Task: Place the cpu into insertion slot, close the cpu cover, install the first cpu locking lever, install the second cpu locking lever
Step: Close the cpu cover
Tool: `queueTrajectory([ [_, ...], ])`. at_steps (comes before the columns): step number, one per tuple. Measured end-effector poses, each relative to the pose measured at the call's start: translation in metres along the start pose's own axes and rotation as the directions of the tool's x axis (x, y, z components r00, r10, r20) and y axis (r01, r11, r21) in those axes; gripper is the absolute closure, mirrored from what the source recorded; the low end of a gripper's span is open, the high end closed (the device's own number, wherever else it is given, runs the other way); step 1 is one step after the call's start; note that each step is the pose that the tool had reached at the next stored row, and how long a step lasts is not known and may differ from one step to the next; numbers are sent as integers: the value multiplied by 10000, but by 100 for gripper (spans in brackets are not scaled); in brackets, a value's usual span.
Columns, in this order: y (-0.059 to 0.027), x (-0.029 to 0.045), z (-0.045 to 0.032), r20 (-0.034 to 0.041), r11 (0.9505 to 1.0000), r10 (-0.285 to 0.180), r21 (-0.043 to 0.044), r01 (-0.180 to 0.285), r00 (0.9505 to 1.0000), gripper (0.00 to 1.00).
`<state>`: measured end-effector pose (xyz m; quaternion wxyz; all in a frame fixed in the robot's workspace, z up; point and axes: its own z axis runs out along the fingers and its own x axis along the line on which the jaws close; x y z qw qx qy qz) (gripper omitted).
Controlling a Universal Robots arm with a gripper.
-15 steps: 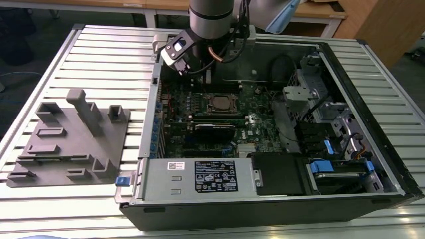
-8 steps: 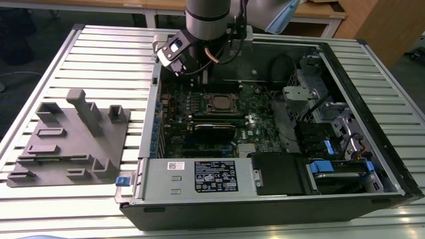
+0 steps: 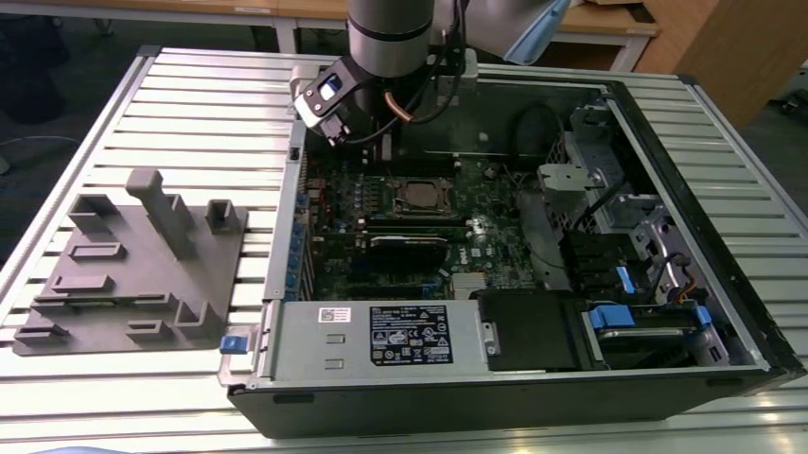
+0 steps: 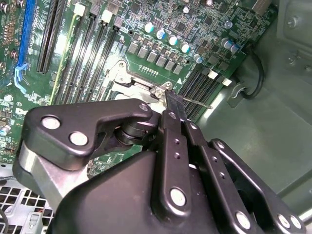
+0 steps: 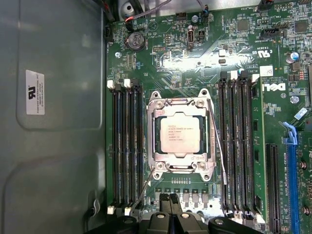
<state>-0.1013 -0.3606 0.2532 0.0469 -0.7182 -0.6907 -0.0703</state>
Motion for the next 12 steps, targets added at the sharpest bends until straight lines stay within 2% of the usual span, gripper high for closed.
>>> queueTrajectory([
  [9, -1, 0, 0, 1, 10000, -1, 0, 1, 10000, 89],
  [12, -2, -2, 0, -59, 10000, 2, 1, -2, 10000, 89],
])
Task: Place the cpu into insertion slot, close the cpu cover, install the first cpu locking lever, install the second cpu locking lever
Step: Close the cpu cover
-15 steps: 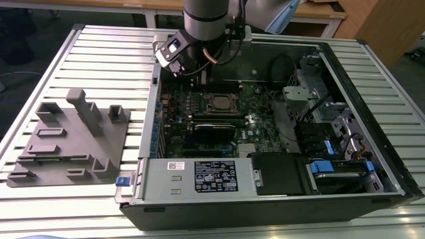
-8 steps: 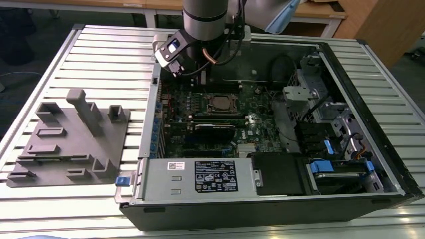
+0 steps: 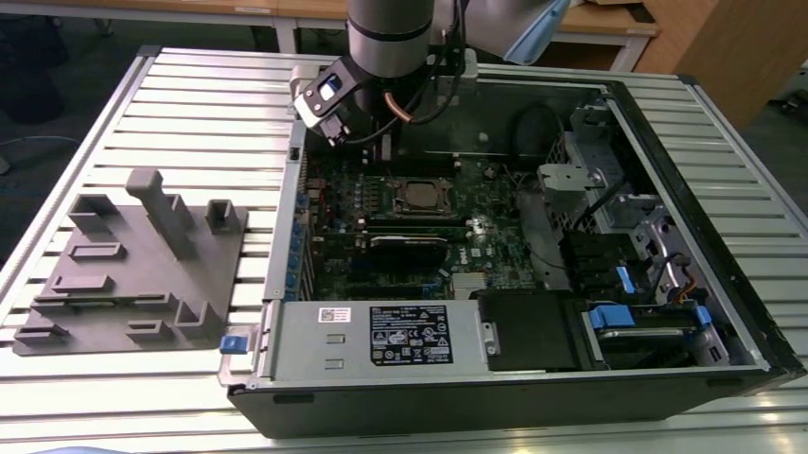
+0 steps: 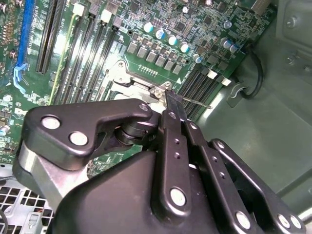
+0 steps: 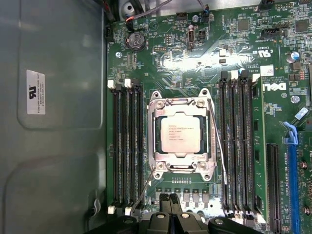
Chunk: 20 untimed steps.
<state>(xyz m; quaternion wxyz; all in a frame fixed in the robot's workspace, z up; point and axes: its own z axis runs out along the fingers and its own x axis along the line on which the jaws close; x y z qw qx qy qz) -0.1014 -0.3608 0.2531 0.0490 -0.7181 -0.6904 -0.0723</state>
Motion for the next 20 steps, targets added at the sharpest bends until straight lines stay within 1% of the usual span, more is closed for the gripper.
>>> queueTrajectory([
  [2, 1, -2, -1, -76, 10000, 3, 4, -2, 10000, 89],
  [4, 1, -7, -1, -167, 10000, 6, 8, -6, 9999, 89],
  [6, 1, -10, -2, -226, 10000, 9, 10, -8, 9997, 89],
  [15, -15, -30, -6, -405, 10000, 15, 16, -15, 9992, 89],
  [20, -17, -32, -6, -430, 10000, 16, 17, -15, 9991, 89],
])
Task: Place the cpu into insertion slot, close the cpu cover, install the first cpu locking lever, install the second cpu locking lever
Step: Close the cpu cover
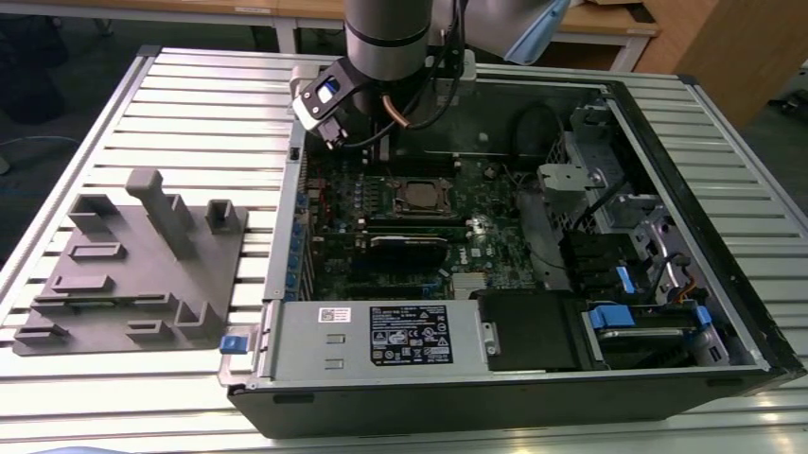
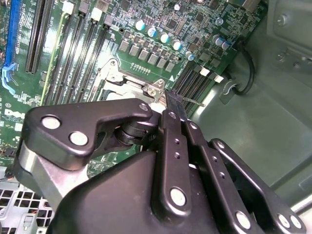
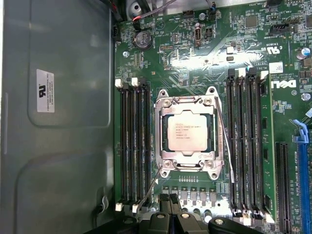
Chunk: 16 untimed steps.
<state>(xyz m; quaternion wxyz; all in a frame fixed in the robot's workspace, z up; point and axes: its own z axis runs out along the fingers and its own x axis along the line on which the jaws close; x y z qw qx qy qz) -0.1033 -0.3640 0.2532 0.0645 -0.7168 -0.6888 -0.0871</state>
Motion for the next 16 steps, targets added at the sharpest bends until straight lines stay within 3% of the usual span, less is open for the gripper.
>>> queueTrajectory([
  [16, -1, 0, 0, -49, 10000, 2, 2, -2, 10000, 89],
])
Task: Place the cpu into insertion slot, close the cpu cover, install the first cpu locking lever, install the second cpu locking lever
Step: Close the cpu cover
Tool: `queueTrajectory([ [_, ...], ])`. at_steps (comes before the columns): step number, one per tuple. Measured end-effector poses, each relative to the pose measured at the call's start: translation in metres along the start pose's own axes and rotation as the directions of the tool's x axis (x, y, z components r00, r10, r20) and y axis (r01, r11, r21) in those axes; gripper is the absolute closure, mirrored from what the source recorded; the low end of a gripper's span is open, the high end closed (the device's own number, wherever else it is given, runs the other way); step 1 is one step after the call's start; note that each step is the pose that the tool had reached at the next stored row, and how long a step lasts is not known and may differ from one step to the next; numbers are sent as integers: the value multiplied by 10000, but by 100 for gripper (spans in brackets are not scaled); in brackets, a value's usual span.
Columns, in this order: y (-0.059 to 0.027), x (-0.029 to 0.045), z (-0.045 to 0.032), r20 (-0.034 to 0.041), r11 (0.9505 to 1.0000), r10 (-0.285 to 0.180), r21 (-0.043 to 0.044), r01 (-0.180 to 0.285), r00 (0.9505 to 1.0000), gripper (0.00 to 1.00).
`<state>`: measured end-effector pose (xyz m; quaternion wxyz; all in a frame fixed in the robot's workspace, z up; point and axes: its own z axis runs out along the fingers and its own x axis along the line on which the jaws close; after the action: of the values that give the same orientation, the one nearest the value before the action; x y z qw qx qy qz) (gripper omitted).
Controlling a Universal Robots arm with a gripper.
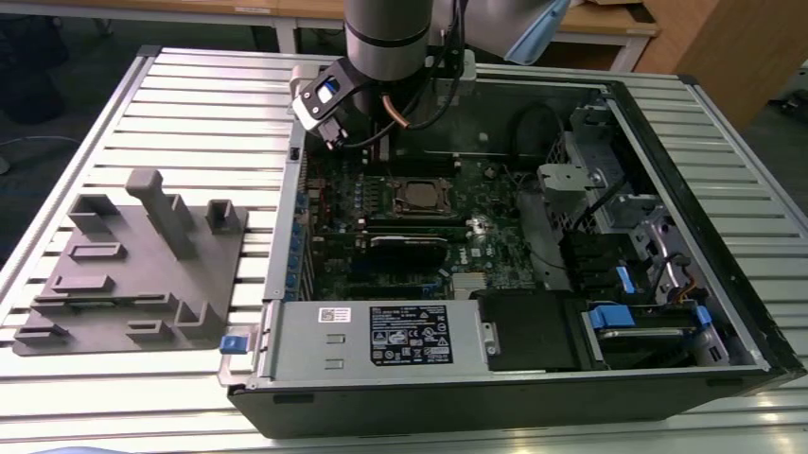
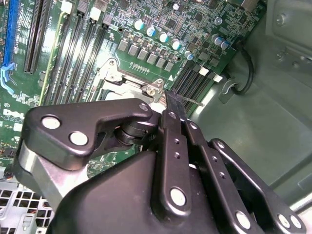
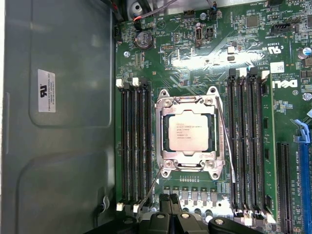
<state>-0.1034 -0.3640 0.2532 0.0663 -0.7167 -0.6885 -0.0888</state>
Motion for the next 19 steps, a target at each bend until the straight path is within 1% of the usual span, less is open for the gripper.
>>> queueTrajectory([
  [2, 0, -1, 0, -20, 10000, 0, 1, 0, 10000, 89],
  [4, 1, -3, 0, -63, 10000, 1, 2, 0, 10000, 89],
  [5, 1, -4, -1, -99, 10000, 2, 4, -2, 10000, 89],
  [8, 1, -11, -2, -253, 10000, 9, 10, -8, 9997, 89],
  [9, 1, -13, -3, -289, 10000, 10, 11, -10, 9996, 89],
  [12, -3, -17, -4, -340, 10000, 13, 12, -12, 9994, 89],
  [19, -24, -27, -6, -418, 10000, 14, 15, -13, 9991, 89],
])
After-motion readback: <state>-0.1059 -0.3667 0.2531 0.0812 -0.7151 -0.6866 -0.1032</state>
